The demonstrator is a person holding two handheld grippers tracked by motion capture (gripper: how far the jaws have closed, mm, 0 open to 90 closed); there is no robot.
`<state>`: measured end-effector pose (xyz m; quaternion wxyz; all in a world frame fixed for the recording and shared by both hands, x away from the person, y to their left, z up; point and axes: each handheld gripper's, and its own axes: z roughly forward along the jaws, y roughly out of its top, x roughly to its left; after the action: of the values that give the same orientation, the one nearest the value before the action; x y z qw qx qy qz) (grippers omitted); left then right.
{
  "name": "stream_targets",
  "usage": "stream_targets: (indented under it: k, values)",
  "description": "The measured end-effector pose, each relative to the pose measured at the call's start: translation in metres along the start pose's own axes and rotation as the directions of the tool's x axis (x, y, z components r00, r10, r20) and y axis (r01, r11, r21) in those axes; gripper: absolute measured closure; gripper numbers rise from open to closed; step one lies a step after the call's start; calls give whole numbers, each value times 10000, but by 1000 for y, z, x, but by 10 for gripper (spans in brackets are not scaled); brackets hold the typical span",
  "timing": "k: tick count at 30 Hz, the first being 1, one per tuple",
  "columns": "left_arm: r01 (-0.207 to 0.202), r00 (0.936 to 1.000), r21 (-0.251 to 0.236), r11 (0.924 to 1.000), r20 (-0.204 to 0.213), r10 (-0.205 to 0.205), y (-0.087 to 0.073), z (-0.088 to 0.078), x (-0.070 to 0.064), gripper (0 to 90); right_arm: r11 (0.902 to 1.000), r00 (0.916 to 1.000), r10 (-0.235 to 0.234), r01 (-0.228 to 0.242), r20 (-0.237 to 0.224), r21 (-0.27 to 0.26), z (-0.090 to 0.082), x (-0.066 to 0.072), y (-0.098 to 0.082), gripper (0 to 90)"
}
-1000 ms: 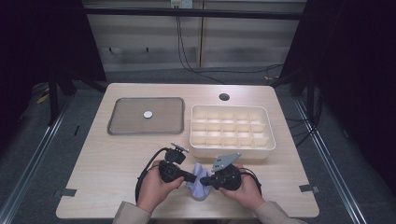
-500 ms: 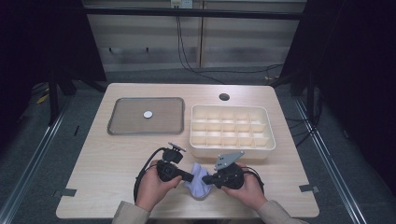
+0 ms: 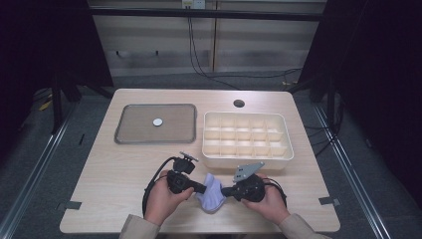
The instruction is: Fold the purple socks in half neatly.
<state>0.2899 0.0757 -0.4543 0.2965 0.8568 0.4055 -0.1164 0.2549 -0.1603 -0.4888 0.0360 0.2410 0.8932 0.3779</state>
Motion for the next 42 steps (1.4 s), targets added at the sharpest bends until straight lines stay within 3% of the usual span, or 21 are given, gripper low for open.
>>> stream_targets:
  k: [2,13,24,39,42]
  values:
    - [-207,9998,20,9998,12,207,1,-1,-4,798,10000,10000,14,-14,43,5,1,0,0,900]
    - [-524,9984,112,9986,225,521,4,4,-13,807,9999,9999,106,-106,64,12,7,1,0,900]
    - [-803,9965,438,9958,246,793,3,19,-24,811,9994,9996,-247,243,162,254,15,6,3,900]
    - [-915,9958,582,9941,109,910,-1,29,-24,814,9996,9996,-176,172,200,230,14,5,1,900]
    - [-1151,9933,582,9916,129,1145,-1,30,-23,813,9994,9995,-219,212,217,285,12,4,0,900]
